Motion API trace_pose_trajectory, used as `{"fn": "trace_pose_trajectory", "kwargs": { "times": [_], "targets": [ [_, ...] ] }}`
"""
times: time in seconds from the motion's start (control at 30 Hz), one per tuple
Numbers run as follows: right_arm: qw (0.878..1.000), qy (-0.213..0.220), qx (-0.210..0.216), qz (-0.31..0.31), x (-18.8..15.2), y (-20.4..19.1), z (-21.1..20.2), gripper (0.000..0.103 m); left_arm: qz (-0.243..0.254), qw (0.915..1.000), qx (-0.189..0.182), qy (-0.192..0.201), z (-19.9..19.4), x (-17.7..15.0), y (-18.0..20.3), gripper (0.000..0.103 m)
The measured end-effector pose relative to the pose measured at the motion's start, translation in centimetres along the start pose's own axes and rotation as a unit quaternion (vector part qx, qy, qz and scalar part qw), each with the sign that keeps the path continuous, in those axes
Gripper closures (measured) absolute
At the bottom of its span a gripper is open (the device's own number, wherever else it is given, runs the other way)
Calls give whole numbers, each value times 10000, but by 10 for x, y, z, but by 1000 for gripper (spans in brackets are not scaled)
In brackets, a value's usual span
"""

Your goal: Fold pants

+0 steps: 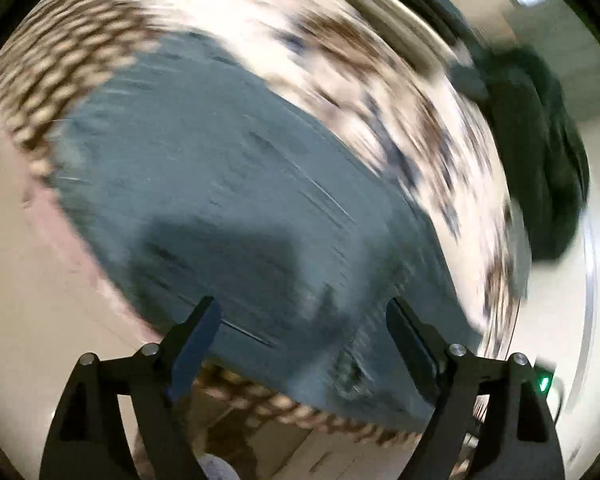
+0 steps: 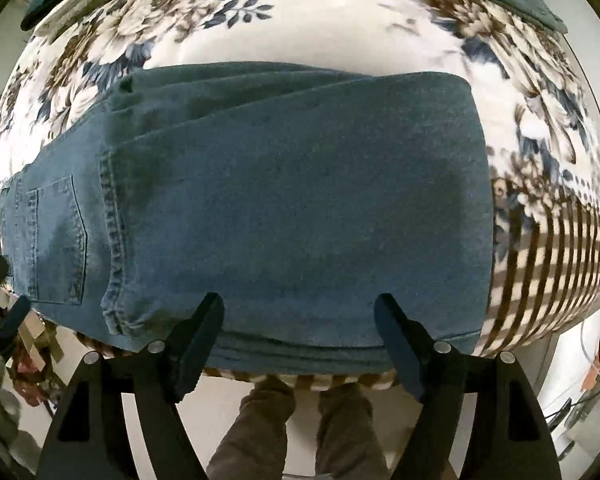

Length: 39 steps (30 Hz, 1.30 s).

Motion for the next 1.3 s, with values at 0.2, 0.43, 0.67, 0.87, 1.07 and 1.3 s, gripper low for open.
{"fn": "trace_pose_trajectory", "kwargs": {
  "times": [0.2,0.43,0.67,0.87,1.07,1.3],
  "targets": [
    [9998,-116,32,159,22,-38,13,23,-1908,9791,55,706,-29,40,-105,21],
    [9994,-257,19,252,31,-54,23,23,-1681,9795,14,1113,-24,87,-129,38],
    [9994,-333,-98,61,27,-71,33,23,-824,9843,-13,1563,-47,95,-102,92],
    [9991,-399,-116,108,27,-72,37,23,-1120,9813,-88,1563,-66,77,-106,92],
    [9993,-353,-89,126,37,-63,33,23,-2013,9688,-518,1353,-44,68,-153,76],
    [9983,-531,-118,219,36,-54,40,23,-2362,9555,-925,1503,-35,55,-159,44]
  ]
}}
Point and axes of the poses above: each gripper's, at about its wrist camera, not at the fingertips, and z roughly the way its jaws point, y to its right, x to its top, the point moved 7 cm from there along z, roughly the way its jaws point, and after that the axes turned 11 degrees about -x, right-handed, at the moved point
